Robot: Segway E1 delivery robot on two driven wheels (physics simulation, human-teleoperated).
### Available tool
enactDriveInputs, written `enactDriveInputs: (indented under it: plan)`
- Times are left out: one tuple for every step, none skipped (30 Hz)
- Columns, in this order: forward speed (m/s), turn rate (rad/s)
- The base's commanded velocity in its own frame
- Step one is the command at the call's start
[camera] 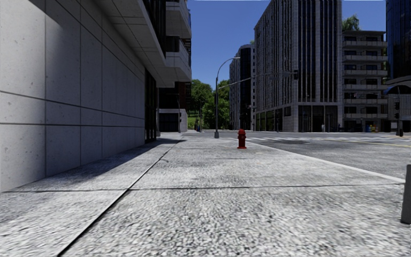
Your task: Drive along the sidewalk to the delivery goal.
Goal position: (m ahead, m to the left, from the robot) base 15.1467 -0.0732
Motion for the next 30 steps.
enactDriveInputs:
  plan:
    - [2.0,0.0]
    - [2.0,0.0]
    - [2.0,0.0]
    - [2.0,0.0]
    - [2.0,0.0]
    - [2.0,0.0]
    - [2.0,0.0]
    - [2.0,0.0]
    - [2.0,0.0]
    - [2.0,0.0]
    - [2.0,0.0]
    - [2.0,0.0]
    - [2.0,0.0]
    - [2.0,0.0]
    - [2.0,0.0]
    - [2.0,0.0]
    - [2.0,0.0]
    - [2.0,0.0]
    - [2.0,0.0]
    - [2.0,0.0]
    - [2.0,0.0]
    - [2.0,0.0]
    - [2.0,0.0]
    - [2.0,0.0]
    - [2.0,0.0]
    - [2.0,0.0]
    - [2.0,0.0]
    - [2.0,0.0]
    - [2.0,0.0]
    - [2.0,0.0]
